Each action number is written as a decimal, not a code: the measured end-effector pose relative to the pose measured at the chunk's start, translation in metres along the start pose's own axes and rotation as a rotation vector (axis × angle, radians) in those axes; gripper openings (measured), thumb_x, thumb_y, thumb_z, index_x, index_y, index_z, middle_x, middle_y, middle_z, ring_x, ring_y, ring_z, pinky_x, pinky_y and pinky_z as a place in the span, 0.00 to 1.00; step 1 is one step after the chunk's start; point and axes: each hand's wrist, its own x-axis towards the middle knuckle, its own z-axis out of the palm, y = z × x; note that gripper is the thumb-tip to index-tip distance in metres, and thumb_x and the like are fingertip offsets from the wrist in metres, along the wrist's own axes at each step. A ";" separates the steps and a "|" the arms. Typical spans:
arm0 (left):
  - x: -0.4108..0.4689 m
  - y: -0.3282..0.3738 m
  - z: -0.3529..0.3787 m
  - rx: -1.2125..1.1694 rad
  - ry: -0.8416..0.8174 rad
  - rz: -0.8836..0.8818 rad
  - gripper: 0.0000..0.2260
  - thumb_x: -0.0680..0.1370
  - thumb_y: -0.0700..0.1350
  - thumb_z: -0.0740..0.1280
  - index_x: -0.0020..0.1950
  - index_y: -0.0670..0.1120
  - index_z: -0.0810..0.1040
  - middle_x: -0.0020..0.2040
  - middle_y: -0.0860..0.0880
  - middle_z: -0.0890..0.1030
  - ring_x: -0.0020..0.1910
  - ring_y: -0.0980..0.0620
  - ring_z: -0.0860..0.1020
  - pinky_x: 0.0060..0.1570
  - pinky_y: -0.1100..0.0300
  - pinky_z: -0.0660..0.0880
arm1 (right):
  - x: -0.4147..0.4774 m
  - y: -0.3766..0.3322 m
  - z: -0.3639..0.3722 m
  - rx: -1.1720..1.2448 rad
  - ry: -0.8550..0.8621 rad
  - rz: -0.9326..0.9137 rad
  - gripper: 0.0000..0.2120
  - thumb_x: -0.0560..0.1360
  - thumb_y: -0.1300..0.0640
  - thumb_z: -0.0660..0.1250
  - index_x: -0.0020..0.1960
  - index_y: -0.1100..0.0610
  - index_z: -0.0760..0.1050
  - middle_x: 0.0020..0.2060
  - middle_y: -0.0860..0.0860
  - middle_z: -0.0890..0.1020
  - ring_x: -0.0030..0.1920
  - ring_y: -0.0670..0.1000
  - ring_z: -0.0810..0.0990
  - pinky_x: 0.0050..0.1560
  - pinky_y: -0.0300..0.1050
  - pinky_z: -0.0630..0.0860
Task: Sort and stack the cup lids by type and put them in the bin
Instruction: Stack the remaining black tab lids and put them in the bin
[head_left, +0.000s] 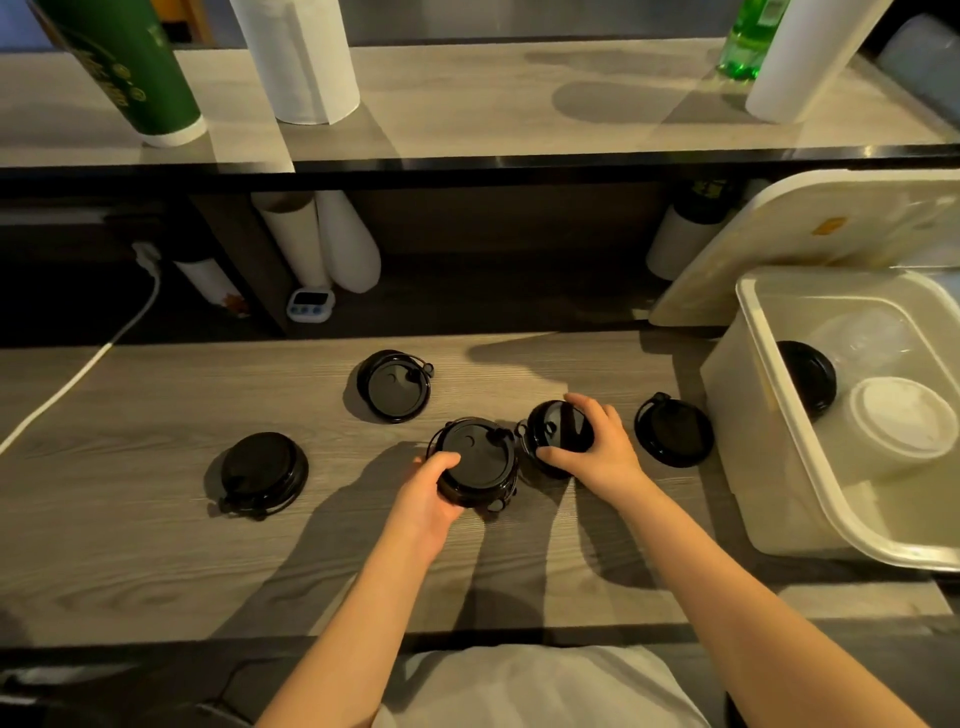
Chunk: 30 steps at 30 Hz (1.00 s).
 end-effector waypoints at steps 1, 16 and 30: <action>0.000 -0.001 0.001 -0.005 0.001 -0.003 0.03 0.76 0.35 0.63 0.48 0.42 0.74 0.49 0.41 0.80 0.50 0.45 0.78 0.56 0.49 0.74 | -0.004 -0.005 0.001 0.083 -0.006 -0.025 0.36 0.67 0.53 0.76 0.70 0.47 0.64 0.60 0.47 0.66 0.64 0.50 0.68 0.60 0.42 0.67; -0.006 -0.010 0.008 0.084 -0.114 0.002 0.12 0.79 0.48 0.61 0.56 0.43 0.77 0.45 0.45 0.82 0.45 0.49 0.79 0.37 0.58 0.77 | -0.031 -0.036 0.022 -0.202 -0.197 -0.421 0.39 0.63 0.51 0.77 0.71 0.51 0.65 0.66 0.46 0.71 0.64 0.49 0.67 0.65 0.43 0.66; 0.001 -0.024 0.048 0.152 -0.040 -0.023 0.15 0.77 0.40 0.62 0.63 0.39 0.72 0.51 0.42 0.79 0.48 0.46 0.78 0.43 0.56 0.74 | -0.033 -0.002 -0.040 -0.058 -0.118 -0.195 0.29 0.74 0.52 0.69 0.72 0.49 0.64 0.69 0.45 0.69 0.71 0.46 0.64 0.67 0.40 0.61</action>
